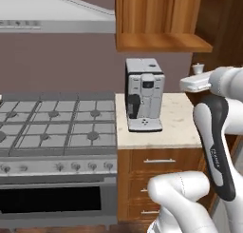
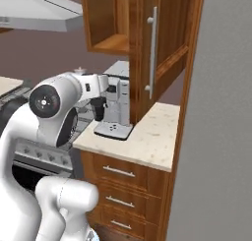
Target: Retrieve the shaker from the cabinet and place it next the steak on a plate on the dining table.
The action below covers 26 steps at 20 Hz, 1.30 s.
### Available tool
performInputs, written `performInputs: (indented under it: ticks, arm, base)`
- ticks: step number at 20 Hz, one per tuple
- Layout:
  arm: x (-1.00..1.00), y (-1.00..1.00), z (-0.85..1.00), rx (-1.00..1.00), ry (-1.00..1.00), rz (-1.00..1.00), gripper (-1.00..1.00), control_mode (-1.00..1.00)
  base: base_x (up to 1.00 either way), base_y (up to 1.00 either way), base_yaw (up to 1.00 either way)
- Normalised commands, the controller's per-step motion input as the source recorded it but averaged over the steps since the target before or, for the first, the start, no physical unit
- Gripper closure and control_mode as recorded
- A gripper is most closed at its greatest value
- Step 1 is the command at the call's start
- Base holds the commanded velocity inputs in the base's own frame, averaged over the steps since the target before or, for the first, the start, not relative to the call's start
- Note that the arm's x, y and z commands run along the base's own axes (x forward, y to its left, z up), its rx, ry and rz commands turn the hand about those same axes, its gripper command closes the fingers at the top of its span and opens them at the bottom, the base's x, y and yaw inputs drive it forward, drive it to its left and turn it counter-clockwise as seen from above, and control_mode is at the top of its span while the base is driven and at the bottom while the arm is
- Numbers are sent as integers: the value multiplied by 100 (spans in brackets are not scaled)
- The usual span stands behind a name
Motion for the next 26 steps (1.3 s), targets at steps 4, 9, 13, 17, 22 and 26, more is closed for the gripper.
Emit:
performInputs:
  ticks: [4,9,13,17,22,26]
  arm:
    - [0,0,0,0,0,0,100,100]
    - [0,0,0,0,0,0,100,100]
    - [0,0,0,0,0,0,100,100]
    - [0,0,0,0,0,0,100,100]
    - [0,0,0,0,0,0,100,100]
    - [0,0,0,0,0,0,100,100]
  base:
    - [-70,54,50]
    - [-51,56,66]
    - [-41,55,76]
    - [-37,50,76]
    - [-38,53,73]
    - [-27,46,71]
